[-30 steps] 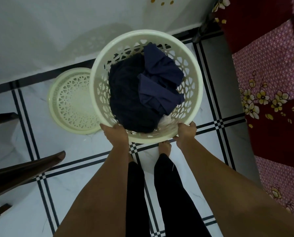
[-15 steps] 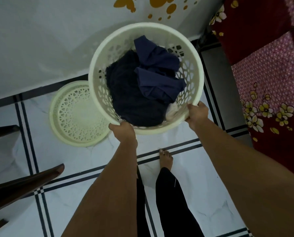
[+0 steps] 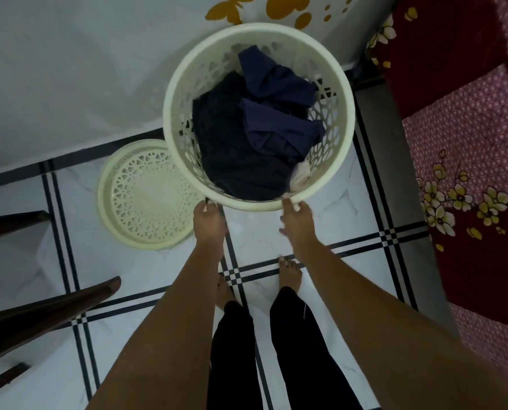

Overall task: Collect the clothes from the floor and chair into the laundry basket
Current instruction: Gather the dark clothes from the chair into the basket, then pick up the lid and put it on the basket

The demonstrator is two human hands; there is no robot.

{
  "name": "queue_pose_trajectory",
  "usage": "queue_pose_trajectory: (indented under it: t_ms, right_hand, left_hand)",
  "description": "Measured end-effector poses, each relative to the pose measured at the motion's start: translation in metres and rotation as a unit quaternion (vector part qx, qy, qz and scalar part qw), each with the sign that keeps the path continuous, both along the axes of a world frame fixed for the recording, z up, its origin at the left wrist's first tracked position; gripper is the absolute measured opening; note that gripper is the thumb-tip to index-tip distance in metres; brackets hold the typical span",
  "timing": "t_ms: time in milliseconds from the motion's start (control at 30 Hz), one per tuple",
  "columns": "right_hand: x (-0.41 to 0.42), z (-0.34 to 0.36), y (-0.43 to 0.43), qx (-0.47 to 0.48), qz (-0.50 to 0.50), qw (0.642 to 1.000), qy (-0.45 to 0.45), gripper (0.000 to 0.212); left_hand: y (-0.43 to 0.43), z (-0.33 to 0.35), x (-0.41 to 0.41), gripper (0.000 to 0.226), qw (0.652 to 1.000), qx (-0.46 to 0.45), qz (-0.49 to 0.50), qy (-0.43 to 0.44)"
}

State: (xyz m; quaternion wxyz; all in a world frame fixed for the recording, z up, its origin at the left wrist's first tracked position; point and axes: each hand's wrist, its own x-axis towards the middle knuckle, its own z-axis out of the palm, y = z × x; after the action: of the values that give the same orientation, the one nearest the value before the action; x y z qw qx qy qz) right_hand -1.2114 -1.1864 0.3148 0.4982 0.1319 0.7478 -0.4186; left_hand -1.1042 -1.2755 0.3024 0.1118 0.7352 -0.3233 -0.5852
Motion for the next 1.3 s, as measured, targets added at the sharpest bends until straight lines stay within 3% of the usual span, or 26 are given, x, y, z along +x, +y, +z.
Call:
queue_pose_trajectory:
  t_ms: [67, 167, 333, 500, 600, 700, 800, 867, 967, 1000, 1067, 1167, 1300]
  right_hand:
    - [0.026, 0.002, -0.004, 0.014, 0.109, 0.994, -0.016, 0.062]
    - [0.056, -0.008, -0.013, 0.006, 0.213, 0.977, -0.016, 0.063]
    - [0.097, -0.049, -0.046, 0.012, 0.302, 0.953, 0.009, 0.059]
    - [0.151, -0.155, -0.082, 0.050, 0.348, 0.935, 0.041, 0.055]
    - [0.169, -0.208, -0.099, 0.063, 0.345, 0.934, 0.068, 0.052]
    - [0.188, -0.266, -0.106, 0.079, 0.353, 0.929, 0.080, 0.051]
    - [0.195, -0.304, -0.101, 0.091, 0.353, 0.929, 0.068, 0.047]
    - [0.196, -0.315, -0.099, 0.098, 0.355, 0.928, 0.051, 0.035]
    - [0.191, -0.308, -0.101, 0.111, 0.343, 0.931, 0.052, 0.038]
    - [0.190, -0.297, -0.102, 0.114, 0.345, 0.930, 0.060, 0.040]
    - [0.189, -0.269, -0.108, 0.115, 0.354, 0.926, 0.054, 0.041]
    - [0.188, -0.209, -0.129, 0.109, 0.380, 0.918, 0.035, 0.042]
    - [0.192, -0.126, -0.161, 0.051, 0.409, 0.911, 0.003, 0.057]
  left_hand:
    - [-0.002, -0.002, 0.020, 0.044, 1.000, 0.004, -0.012, -0.027]
    - [-0.010, -0.008, 0.051, 0.042, 0.999, -0.012, -0.026, -0.046]
    - [-0.033, -0.057, 0.111, 0.042, 0.986, -0.051, -0.122, -0.099]
    - [-0.054, -0.172, 0.172, 0.047, 0.952, -0.025, -0.266, -0.151]
    - [-0.065, -0.222, 0.179, 0.051, 0.896, -0.052, -0.398, -0.188]
    - [-0.070, -0.282, 0.191, 0.058, 0.809, -0.061, -0.523, -0.260]
    - [-0.067, -0.321, 0.201, 0.061, 0.752, -0.057, -0.592, -0.284]
    - [-0.067, -0.339, 0.209, 0.050, 0.711, -0.090, -0.628, -0.302]
    - [-0.073, -0.330, 0.222, 0.031, 0.562, -0.223, -0.689, -0.400]
    - [-0.076, -0.318, 0.225, 0.029, 0.563, -0.229, -0.678, -0.414]
    - [-0.088, -0.294, 0.225, 0.022, 0.605, -0.233, -0.664, -0.373]
    - [-0.108, -0.212, 0.217, 0.025, 0.668, -0.346, -0.555, -0.354]
    - [-0.142, -0.112, 0.202, 0.034, 0.852, -0.346, -0.324, -0.222]
